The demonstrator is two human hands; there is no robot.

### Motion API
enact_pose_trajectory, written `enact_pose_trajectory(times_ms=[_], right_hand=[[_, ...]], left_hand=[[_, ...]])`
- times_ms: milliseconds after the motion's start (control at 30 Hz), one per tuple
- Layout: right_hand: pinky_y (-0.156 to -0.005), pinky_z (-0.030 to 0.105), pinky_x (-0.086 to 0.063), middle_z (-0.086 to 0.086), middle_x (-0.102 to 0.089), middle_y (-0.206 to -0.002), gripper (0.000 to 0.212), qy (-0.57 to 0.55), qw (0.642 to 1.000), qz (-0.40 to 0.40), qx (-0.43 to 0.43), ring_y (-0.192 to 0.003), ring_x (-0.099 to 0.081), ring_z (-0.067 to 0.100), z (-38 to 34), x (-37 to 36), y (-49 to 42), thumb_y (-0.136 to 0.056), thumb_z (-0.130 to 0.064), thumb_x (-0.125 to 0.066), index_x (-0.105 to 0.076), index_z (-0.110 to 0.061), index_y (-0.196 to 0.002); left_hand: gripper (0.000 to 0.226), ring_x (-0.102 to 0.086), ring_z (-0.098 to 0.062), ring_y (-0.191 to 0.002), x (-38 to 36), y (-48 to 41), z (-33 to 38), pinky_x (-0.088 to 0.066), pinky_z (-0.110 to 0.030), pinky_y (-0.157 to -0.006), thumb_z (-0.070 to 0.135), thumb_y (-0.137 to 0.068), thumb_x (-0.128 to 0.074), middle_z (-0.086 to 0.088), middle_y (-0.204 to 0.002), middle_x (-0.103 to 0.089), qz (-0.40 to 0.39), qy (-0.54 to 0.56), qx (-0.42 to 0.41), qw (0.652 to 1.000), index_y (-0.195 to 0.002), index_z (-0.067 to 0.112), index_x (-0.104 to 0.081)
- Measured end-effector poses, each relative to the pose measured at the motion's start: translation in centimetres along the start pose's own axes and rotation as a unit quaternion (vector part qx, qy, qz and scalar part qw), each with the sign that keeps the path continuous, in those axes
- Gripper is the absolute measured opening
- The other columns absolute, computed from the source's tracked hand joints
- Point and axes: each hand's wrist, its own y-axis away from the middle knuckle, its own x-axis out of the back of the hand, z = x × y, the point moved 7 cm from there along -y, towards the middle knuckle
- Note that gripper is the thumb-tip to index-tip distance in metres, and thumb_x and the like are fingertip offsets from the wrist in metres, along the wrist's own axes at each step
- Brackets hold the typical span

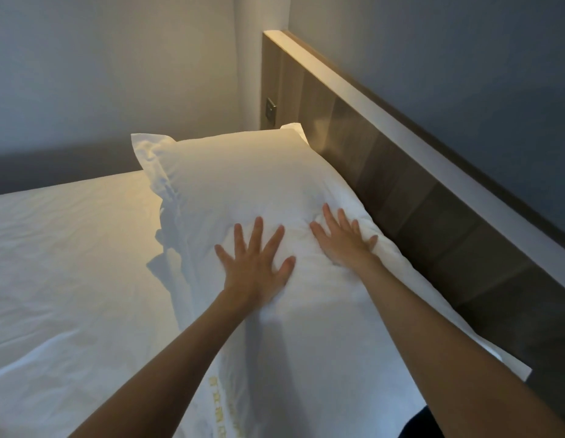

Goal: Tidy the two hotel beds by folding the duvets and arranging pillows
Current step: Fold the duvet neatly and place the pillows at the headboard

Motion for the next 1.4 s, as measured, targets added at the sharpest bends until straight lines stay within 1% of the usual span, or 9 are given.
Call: enact_pose_trajectory(times_ms=[133, 367, 667, 767, 833, 900, 1033, 1200, 1400], right_hand=[[-0.113, 0.062, 0.008, -0.008, 0.016, -0.161, 0.062, 0.003, 0.998, 0.057, 0.039, -0.149, 0.011, 0.026, -0.1, 0.2, 3.1, -0.094, -0.068, -0.009, 0.017, -0.048, -0.147], [-0.115, 0.057, 0.012, -0.007, 0.019, -0.161, 0.064, 0.073, 0.986, 0.125, 0.077, -0.148, 0.015, 0.023, 3.1, -2.8, 9.2, -0.089, -0.066, -0.001, 0.022, -0.045, -0.146], [-0.113, 0.061, 0.008, -0.006, 0.021, -0.16, 0.06, 0.065, 0.994, 0.054, 0.066, -0.148, 0.018, 0.025, 4.5, -5.2, 15.7, -0.098, -0.06, -0.01, 0.019, -0.044, -0.148], [-0.118, 0.053, -0.001, -0.006, 0.006, -0.163, 0.059, -0.015, 0.996, 0.023, 0.085, -0.149, 0.007, 0.022, 5.0, -5.5, 19.6, -0.1, -0.052, -0.032, -0.004, -0.043, -0.152], [-0.12, 0.042, -0.015, -0.004, -0.016, -0.161, 0.054, -0.099, 0.988, 0.048, 0.111, -0.148, -0.011, 0.018, 4.7, -4.3, 22.4, -0.099, -0.039, -0.047, -0.027, -0.036, -0.15], [-0.118, 0.037, -0.023, -0.005, -0.028, -0.157, 0.049, -0.123, 0.98, 0.095, 0.125, -0.145, -0.021, 0.016, 4.3, -2.8, 25.2, -0.099, -0.034, -0.051, -0.037, -0.032, -0.146], [-0.118, 0.048, -0.02, -0.006, -0.028, -0.157, 0.049, -0.039, 0.976, 0.163, 0.136, -0.147, -0.02, 0.018, 2.8, -1.4, 30.5, -0.099, -0.036, -0.049, -0.035, -0.036, -0.147], [-0.118, 0.048, -0.012, -0.009, -0.025, -0.158, 0.052, 0.019, 0.97, 0.212, 0.116, -0.147, -0.019, 0.016, 1.0, -2.1, 38.6, -0.099, -0.04, -0.046, -0.029, -0.04, -0.148], [-0.111, 0.05, -0.035, 0.0, -0.045, -0.148, 0.053, -0.017, 0.951, 0.305, 0.045, -0.136, -0.04, 0.023, 0.3, -4.9, 50.8, -0.093, -0.033, -0.06, -0.043, -0.032, -0.143]], left_hand=[[0.072, 0.015, -0.038, -0.146, 1.0, 1.1, 0.6, -0.003, -0.066, -0.113, 0.07, -0.091, -0.016, 0.001, -0.161, 0.017, -0.016, 0.035, 0.009, 0.999, -0.151, 0.04, 0.008], [0.078, 0.017, -0.031, -0.147, -1.6, 7.8, 0.7, 0.005, -0.054, -0.116, 0.073, -0.081, 0.005, 0.0, -0.16, 0.019, 0.016, 0.022, -0.048, 0.999, -0.151, 0.038, 0.013], [0.072, 0.001, -0.028, -0.149, -1.0, 14.6, 0.3, -0.013, -0.052, -0.118, 0.058, -0.096, -0.035, 0.004, -0.162, 0.008, -0.081, 0.044, -0.067, 0.993, -0.154, 0.033, -0.001], [0.074, -0.007, -0.023, -0.149, -0.6, 18.1, -0.6, -0.019, -0.049, -0.117, 0.058, -0.094, -0.044, 0.009, -0.162, 0.0, -0.109, -0.003, -0.102, 0.989, -0.154, 0.034, -0.008], [0.073, -0.007, -0.022, -0.149, 0.7, 19.9, -0.9, -0.018, -0.047, -0.117, 0.06, -0.093, -0.043, 0.009, -0.162, -0.003, -0.074, -0.015, -0.114, 0.991, -0.154, 0.035, -0.012], [0.071, -0.005, -0.022, -0.149, 2.3, 21.4, -1.0, -0.015, -0.045, -0.118, 0.059, -0.094, -0.041, 0.009, -0.162, -0.002, -0.034, -0.011, -0.12, 0.992, -0.154, 0.035, -0.013], [0.063, -0.013, -0.024, -0.149, 6.3, 24.1, -0.7, -0.018, -0.043, -0.118, 0.055, -0.095, -0.041, 0.005, -0.16, -0.015, 0.057, -0.004, -0.183, 0.981, -0.151, 0.03, -0.028], [0.064, -0.032, -0.029, -0.142, 10.3, 28.7, -1.3, -0.028, -0.047, -0.113, 0.056, -0.09, -0.031, 0.0, -0.152, -0.038, 0.142, 0.011, -0.251, 0.957, -0.143, 0.025, -0.046], [0.054, -0.052, -0.028, -0.127, 12.4, 37.3, 0.9, -0.038, -0.048, -0.105, 0.048, -0.088, -0.048, -0.002, -0.137, -0.057, 0.165, 0.047, -0.39, 0.905, -0.135, 0.022, -0.056]])
